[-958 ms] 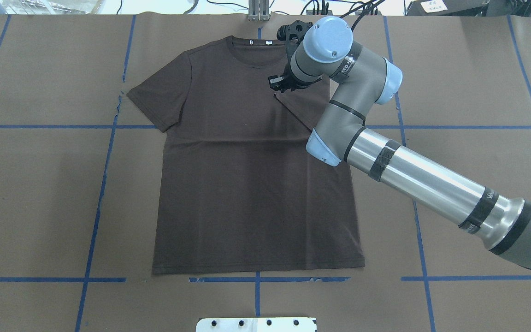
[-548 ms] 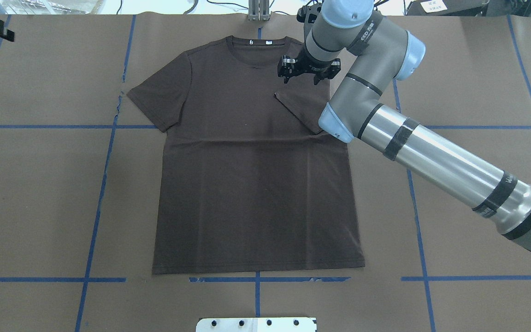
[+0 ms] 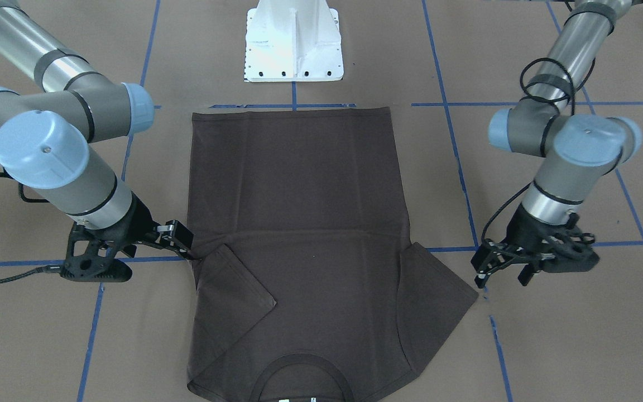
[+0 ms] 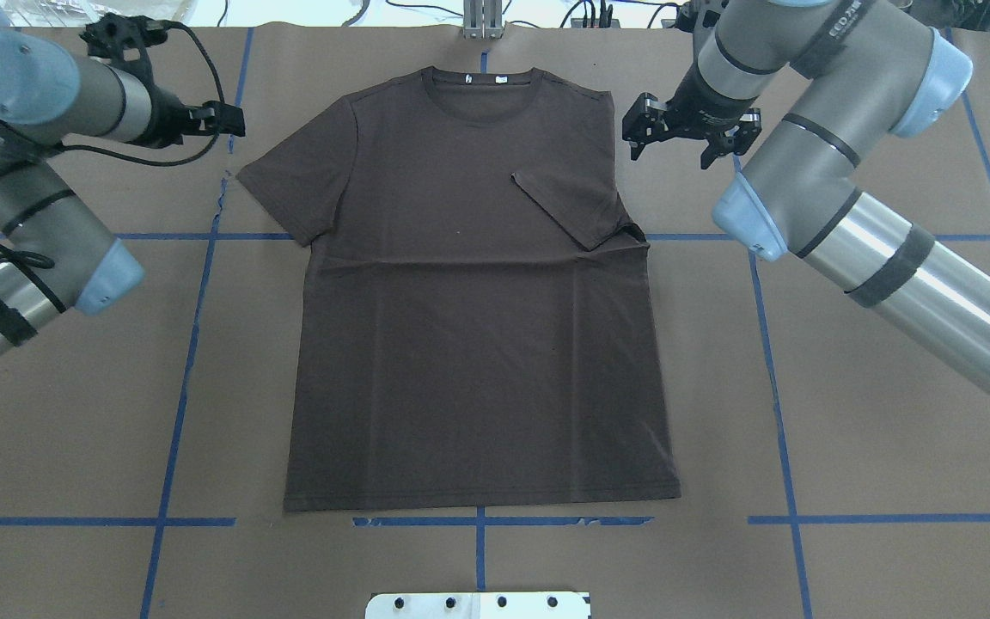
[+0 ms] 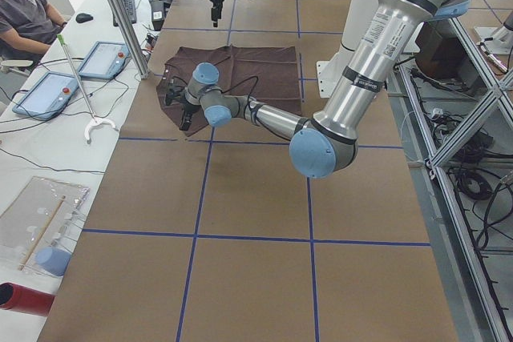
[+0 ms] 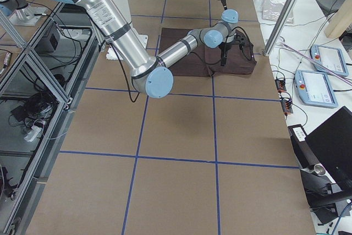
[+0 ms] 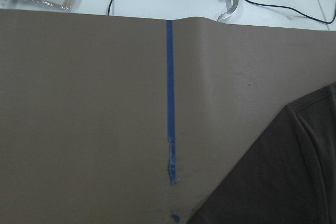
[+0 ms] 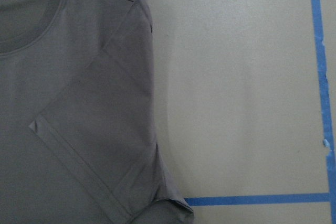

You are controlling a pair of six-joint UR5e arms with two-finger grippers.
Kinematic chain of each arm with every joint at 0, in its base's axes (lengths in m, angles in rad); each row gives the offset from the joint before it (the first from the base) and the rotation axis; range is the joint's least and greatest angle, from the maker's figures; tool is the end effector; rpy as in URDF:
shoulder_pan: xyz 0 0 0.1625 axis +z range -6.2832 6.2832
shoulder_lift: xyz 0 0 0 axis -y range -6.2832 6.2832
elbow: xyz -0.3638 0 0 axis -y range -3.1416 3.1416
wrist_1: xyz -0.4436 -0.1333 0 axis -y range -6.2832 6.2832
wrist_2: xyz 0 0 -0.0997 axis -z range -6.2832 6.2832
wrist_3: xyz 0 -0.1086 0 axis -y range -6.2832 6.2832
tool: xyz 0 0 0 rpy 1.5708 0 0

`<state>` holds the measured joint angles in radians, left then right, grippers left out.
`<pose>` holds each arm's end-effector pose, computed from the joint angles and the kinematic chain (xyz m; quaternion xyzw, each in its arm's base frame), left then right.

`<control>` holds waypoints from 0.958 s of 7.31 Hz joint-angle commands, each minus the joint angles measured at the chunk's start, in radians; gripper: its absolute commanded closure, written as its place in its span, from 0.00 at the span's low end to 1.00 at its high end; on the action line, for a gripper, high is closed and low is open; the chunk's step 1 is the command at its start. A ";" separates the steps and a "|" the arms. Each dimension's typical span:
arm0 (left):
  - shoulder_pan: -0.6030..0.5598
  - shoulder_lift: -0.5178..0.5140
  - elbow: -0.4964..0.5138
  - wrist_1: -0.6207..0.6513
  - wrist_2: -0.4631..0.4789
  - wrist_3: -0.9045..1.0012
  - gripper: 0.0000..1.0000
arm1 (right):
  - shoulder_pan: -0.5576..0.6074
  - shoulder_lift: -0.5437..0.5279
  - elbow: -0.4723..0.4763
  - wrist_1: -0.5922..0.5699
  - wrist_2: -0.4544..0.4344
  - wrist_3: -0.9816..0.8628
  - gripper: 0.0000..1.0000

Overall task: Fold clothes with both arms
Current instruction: 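Release the sleeve and raise the right gripper while the left arm approaches the other sleeve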

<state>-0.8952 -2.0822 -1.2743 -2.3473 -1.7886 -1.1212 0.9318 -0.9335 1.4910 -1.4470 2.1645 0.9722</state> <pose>0.3863 -0.6576 0.3598 0.2197 0.4295 -0.1428 0.8642 -0.3754 -0.6269 0.2273 0.0225 -0.4214 0.0531 0.9050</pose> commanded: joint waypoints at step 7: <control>0.094 -0.039 0.130 -0.046 0.120 -0.045 0.11 | -0.002 -0.016 0.017 0.004 -0.005 -0.004 0.00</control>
<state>-0.8012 -2.1230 -1.1435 -2.3955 -1.6690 -1.1685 0.9304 -0.9511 1.5084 -1.4435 2.1601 0.9657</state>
